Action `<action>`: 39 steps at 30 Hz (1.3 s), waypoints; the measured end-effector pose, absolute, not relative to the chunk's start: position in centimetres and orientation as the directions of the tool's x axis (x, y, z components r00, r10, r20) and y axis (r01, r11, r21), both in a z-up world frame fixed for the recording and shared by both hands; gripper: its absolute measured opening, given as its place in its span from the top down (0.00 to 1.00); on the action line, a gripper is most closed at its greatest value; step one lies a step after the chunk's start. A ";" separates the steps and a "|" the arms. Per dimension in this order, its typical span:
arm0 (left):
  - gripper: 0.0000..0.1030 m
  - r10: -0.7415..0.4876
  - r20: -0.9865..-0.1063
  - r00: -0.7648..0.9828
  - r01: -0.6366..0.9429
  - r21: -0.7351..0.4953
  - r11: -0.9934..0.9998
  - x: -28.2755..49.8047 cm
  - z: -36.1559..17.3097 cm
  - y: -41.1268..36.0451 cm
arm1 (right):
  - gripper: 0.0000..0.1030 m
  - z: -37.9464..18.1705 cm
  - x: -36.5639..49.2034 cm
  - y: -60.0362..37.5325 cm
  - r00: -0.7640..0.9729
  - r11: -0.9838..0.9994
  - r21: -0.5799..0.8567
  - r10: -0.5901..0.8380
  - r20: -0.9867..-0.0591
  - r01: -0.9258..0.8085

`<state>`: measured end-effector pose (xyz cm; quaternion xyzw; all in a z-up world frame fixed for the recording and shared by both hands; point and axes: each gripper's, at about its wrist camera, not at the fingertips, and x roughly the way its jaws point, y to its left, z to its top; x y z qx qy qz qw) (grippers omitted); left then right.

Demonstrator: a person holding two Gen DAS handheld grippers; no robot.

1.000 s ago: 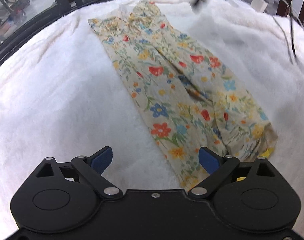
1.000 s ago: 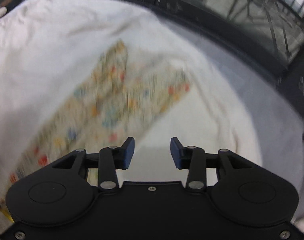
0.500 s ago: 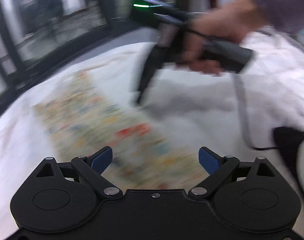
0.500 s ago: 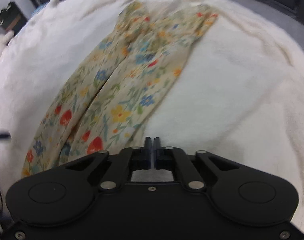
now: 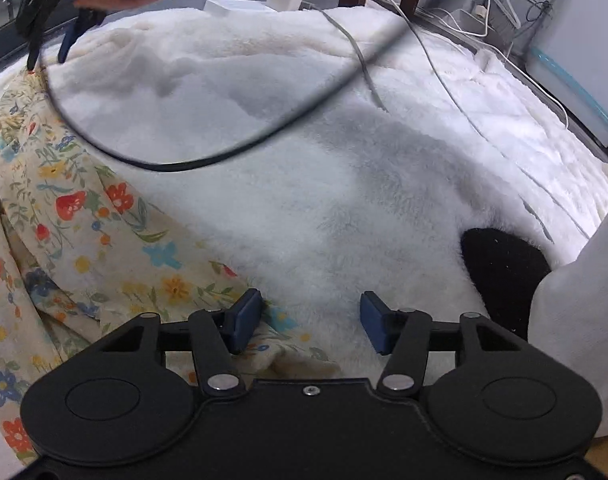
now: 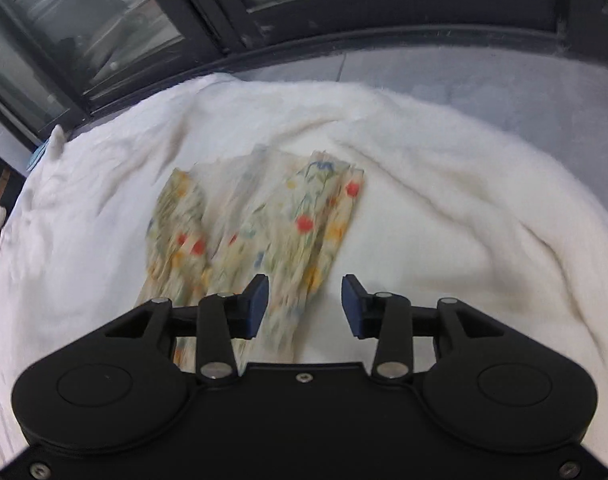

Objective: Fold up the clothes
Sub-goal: 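Move both grippers over the flattened dress toward its side edge, then reposition both grippers to the yellow hem edge of the dress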

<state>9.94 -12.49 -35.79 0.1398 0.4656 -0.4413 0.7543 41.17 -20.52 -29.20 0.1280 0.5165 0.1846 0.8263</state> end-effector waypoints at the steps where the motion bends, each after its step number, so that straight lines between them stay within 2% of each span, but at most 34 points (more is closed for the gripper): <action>1: 0.48 -0.534 -0.828 0.172 0.793 -0.205 0.573 10.0 -35.8 -12.5 | 0.56 -29.7 41.6 -20.2 0.388 0.898 0.406 0.439 -0.810 -0.170; 2: 0.48 -0.534 -0.828 0.171 0.794 -0.206 0.572 10.0 -36.0 -12.4 | 0.57 -30.1 42.1 -20.0 0.378 0.897 0.408 0.441 -0.814 -0.168; 3: 0.48 -0.536 -0.827 0.172 0.799 -0.200 0.566 10.0 -36.1 -12.4 | 0.70 -30.8 42.3 -19.3 0.370 0.907 0.381 0.420 -0.828 -0.178; 4: 0.47 -0.536 -0.826 0.176 0.808 -0.190 0.557 9.8 -36.2 -12.5 | 0.95 -31.4 42.6 -18.6 0.363 0.916 0.354 0.400 -0.842 -0.188; 5: 0.47 -0.536 -0.825 0.178 0.816 -0.180 0.549 9.5 -36.2 -12.4 | 0.98 -31.9 42.7 -18.3 0.359 0.915 0.348 0.401 -0.843 -0.205; 11: 0.46 -0.550 -0.819 0.166 0.816 -0.199 0.542 9.6 -36.4 -12.3 | 0.98 -32.2 44.1 -18.5 0.388 0.904 0.374 0.427 -0.817 -0.206; 14: 0.42 -0.549 -0.818 0.170 0.826 -0.186 0.533 9.3 -36.4 -12.5 | 0.98 -32.5 45.0 -18.7 0.379 0.906 0.365 0.422 -0.824 -0.215; 17: 0.40 -0.547 -0.819 0.174 0.815 -0.193 0.547 9.3 -36.0 -12.5 | 0.92 -32.2 44.7 -18.3 0.371 0.909 0.338 0.409 -0.833 -0.245; 19: 0.40 -0.555 -0.811 0.184 0.789 -0.215 0.576 9.4 -34.9 -12.3 | 0.80 -31.0 44.0 -18.6 0.408 0.919 0.296 0.383 -0.828 -0.261; 20: 0.39 -0.568 -0.800 0.196 0.779 -0.225 0.586 9.4 -34.2 -12.0 | 0.80 -30.5 43.7 -18.7 0.427 0.923 0.276 0.371 -0.825 -0.269; 22: 0.25 -0.596 -0.761 0.257 0.775 -0.206 0.597 8.6 -32.3 -11.3 | 0.80 -29.1 42.5 -19.5 0.470 0.927 0.248 0.359 -0.806 -0.282; 25: 0.21 -0.598 -0.745 0.295 0.774 -0.181 0.607 7.1 -30.3 -10.5 | 0.80 -26.4 38.9 -19.7 0.495 0.907 0.187 0.369 -0.787 -0.378; 28: 0.20 -0.581 -0.755 0.304 0.810 -0.116 0.575 5.2 -29.2 -9.6 | 0.80 -24.7 33.6 -18.9 0.456 0.842 0.139 0.412 -0.789 -0.521; 30: 0.20 -0.547 -0.760 0.352 0.830 -0.016 0.557 3.9 -28.7 -8.6 | 0.80 -24.3 28.4 -17.8 0.375 0.762 0.128 0.449 -0.811 -0.634; 32: 0.20 -0.499 -0.762 0.413 0.819 0.071 0.569 3.0 -28.4 -7.5 | 0.80 -24.5 21.8 -16.3 0.329 0.665 0.049 0.431 -0.840 -0.746; 36: 0.20 -0.382 -0.747 0.544 0.753 0.235 0.614 1.6 -28.8 -5.4 | 0.81 -26.0 12.0 -14.1 0.275 0.524 -0.047 0.367 -0.889 -0.851; 39: 0.20 -0.325 -0.733 0.598 0.746 0.361 0.560 0.4 -30.2 -4.4 | 0.80 -27.6 4.8 -12.0 0.332 0.358 -0.207 0.335 -0.882 -0.911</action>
